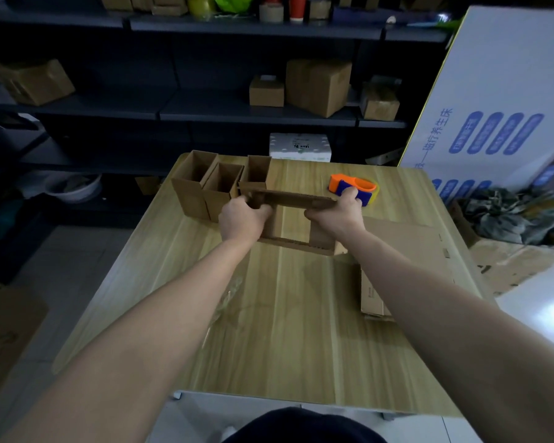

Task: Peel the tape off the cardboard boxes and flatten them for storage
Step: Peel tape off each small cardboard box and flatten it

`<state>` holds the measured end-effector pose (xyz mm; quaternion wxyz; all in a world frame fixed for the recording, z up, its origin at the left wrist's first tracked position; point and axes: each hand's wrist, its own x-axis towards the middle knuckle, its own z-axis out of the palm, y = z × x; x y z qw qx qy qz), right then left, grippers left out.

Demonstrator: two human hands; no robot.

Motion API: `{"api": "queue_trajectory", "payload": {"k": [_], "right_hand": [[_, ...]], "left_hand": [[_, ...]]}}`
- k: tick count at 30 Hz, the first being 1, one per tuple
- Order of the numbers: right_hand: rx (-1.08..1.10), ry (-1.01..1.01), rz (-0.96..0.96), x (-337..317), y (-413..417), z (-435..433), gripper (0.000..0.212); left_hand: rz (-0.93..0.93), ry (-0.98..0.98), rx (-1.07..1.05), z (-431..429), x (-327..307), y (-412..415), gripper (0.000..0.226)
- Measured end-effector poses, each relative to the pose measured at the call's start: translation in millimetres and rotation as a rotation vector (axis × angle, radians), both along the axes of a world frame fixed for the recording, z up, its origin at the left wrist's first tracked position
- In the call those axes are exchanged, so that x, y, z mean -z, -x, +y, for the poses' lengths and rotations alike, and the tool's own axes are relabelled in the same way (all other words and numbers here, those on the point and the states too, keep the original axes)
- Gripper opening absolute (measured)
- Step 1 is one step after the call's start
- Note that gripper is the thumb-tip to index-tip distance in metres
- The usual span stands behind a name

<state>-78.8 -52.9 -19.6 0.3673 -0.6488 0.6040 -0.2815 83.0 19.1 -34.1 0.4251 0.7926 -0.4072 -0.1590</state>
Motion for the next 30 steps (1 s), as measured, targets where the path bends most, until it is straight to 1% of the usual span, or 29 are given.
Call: {"api": "queue_trajectory", "payload": {"k": [2, 4, 5, 7, 9, 10, 12, 13, 14, 16, 18, 20, 21, 23, 25, 26, 27, 28, 29, 30], "right_hand": [[-0.001, -0.031, -0.065, 0.2, 2.8, 0.4, 0.074], [-0.046, -0.086, -0.132, -1.1, 6.4, 4.5, 0.069], [-0.08, -0.111, -0.164, -3.2, 7.9, 6.2, 0.069], [-0.129, -0.151, -0.227, -7.7, 9.7, 7.8, 0.075], [-0.2, -0.2, -0.234, -10.7, 10.9, 6.2, 0.083], [-0.281, -0.249, -0.184, -12.7, 12.2, 5.6, 0.084], [-0.49, -0.398, -0.046, -13.7, 16.2, 4.0, 0.073], [-0.52, -0.434, -0.027, -12.6, 18.5, 3.7, 0.064], [-0.485, -0.418, -0.045, -12.2, 20.2, 3.9, 0.056], [-0.257, -0.286, -0.082, -5.7, 23.3, -4.0, 0.052], [-0.042, -0.166, 0.029, -1.3, 30.1, -14.6, 0.063], [0.015, -0.203, 0.09, 2.8, 41.5, -24.0, 0.074], [0.007, -0.279, 0.084, 1.5, 46.5, -26.5, 0.07], [0.0, -0.433, 0.075, 1.7, 56.3, -33.0, 0.051], [0.091, -0.458, 0.047, 5.7, 61.9, -38.8, 0.041], [0.151, -0.429, 0.019, 10.3, 62.5, -42.1, 0.037], [0.193, -0.407, 0.034, 11.4, 61.5, -40.1, 0.031], [0.21, -0.386, 0.035, 16.0, 59.2, -41.5, 0.021], [0.21, -0.365, 0.057, 18.9, 55.9, -40.0, 0.015], [0.221, -0.348, 0.02, 26.3, 53.0, -43.2, 0.014]], "left_hand": [[0.035, 0.028, 0.034, -3.4, -3.5, -5.3, 0.017], [0.094, 0.062, 0.013, -9.4, -6.3, -12.0, 0.021], [0.124, 0.076, -0.011, -12.3, -6.7, -13.8, 0.023], [0.211, 0.088, -0.074, -16.4, -3.6, -15.0, 0.024], [0.402, 0.135, -0.181, -19.1, 2.4, -15.9, 0.025], [0.524, 0.161, -0.219, -20.1, 4.3, -16.0, 0.027], [0.765, 0.222, -0.256, -23.2, 5.7, -16.3, 0.027], [0.864, 0.252, -0.252, -25.8, 6.3, -17.7, 0.023], [0.95, 0.273, -0.223, -27.0, 6.4, -17.8, 0.018], [1.062, 0.279, -0.145, -26.6, 5.8, -17.4, 0.012], [1.108, 0.246, -0.078, -25.3, 5.3, -17.8, 0.014], [1.1, 0.215, -0.04, -23.9, 5.2, -17.9, 0.02], [1.079, 0.203, -0.043, -22.6, 4.4, -17.6, 0.025], [1.054, 0.178, -0.113, -22.9, 8.2, -20.7, 0.031], [1.112, 0.144, -0.171, -22.9, 13.2, -24.8, 0.043], [1.123, 0.099, -0.14, -24.7, 16.1, -25.9, 0.049], [1.075, -0.013, -0.055, -23.5, 18.6, -24.0, 0.05], [1.001, -0.147, 0.039, -21.7, 21.8, -19.9, 0.044], [0.916, -0.289, 0.13, -18.4, 23.5, -13.6, 0.031], [0.851, -0.393, 0.191, -16.2, 27.5, -6.3, 0.018]]}}
